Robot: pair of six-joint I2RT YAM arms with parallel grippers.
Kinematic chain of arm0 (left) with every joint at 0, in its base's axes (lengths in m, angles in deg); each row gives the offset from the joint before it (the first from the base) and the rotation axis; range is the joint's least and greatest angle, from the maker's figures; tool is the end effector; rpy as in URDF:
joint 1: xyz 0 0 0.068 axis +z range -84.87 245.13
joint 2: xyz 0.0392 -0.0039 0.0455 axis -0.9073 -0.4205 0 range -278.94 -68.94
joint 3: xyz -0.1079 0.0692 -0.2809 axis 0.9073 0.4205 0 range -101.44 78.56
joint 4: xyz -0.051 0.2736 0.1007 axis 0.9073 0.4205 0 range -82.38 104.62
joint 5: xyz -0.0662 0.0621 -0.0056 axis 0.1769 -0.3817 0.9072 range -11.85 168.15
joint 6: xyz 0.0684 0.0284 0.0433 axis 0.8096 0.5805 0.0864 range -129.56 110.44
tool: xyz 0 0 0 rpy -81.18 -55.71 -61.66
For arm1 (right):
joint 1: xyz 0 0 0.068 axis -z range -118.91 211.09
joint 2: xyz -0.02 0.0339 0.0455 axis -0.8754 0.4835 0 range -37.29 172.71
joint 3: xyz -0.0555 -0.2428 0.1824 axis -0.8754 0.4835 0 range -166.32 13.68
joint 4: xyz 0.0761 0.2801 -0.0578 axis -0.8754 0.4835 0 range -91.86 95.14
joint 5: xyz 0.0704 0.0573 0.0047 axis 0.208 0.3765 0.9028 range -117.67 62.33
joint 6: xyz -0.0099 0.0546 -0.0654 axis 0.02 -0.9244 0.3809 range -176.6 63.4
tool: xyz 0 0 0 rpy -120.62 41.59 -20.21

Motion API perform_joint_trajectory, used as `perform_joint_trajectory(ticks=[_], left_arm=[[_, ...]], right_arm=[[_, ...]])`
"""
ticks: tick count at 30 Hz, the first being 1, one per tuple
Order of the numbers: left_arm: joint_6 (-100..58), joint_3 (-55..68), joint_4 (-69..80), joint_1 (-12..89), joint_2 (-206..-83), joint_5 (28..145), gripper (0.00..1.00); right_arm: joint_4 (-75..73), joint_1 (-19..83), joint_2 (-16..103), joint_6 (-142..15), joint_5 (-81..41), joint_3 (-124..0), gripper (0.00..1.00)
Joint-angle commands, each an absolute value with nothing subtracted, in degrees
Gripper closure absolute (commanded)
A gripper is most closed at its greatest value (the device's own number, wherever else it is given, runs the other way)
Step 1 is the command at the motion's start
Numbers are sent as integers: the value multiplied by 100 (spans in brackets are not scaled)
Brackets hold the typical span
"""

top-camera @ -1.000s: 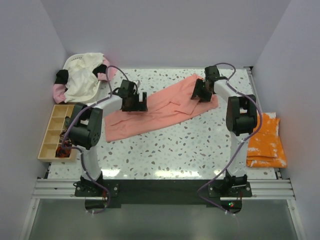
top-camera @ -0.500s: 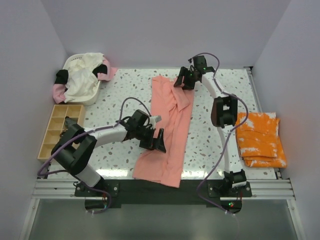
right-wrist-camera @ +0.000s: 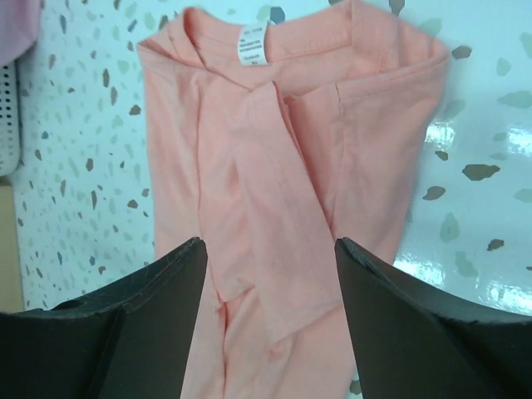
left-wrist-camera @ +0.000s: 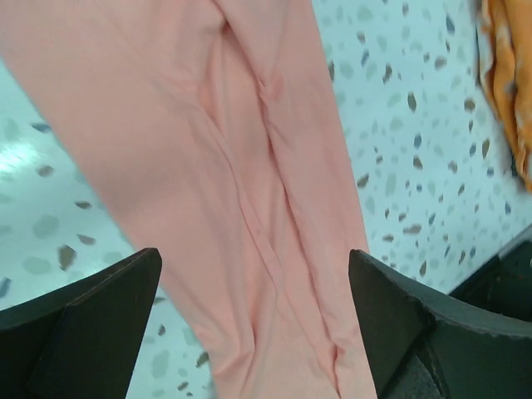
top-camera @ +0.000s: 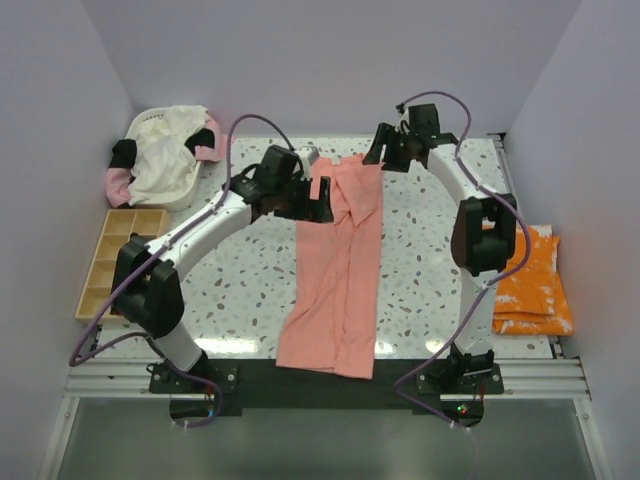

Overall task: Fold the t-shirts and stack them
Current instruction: Rotate the tshirt 90 degrees

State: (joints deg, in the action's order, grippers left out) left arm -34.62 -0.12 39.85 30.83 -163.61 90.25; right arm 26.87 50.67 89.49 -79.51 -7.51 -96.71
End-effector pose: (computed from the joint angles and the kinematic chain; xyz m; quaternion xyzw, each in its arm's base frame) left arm 0.3465 -0.2556 0.2832 0.1123 0.9230 -0.2611 0.2593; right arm 0.5751 0.1321 0.2298 0.0326 0.9119 0.2628 0.3136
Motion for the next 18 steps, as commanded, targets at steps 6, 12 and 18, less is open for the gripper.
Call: perform_joint_trajectory(ticks=[6,12,18], left_arm=[[-3320,-801,3101,3964,-17684,9678,0],[-3496,-1337,2626,3965,-18397,10153,0],[-3426,-1786,2828,4000,-18706,10012,0]], right_arm=[[2170,5045,8295,-8094,-728,-8189,40],[1775,4922,8198,-8243,-605,-7493,43],[1686,4782,8259,-8410,-745,-7246,43]])
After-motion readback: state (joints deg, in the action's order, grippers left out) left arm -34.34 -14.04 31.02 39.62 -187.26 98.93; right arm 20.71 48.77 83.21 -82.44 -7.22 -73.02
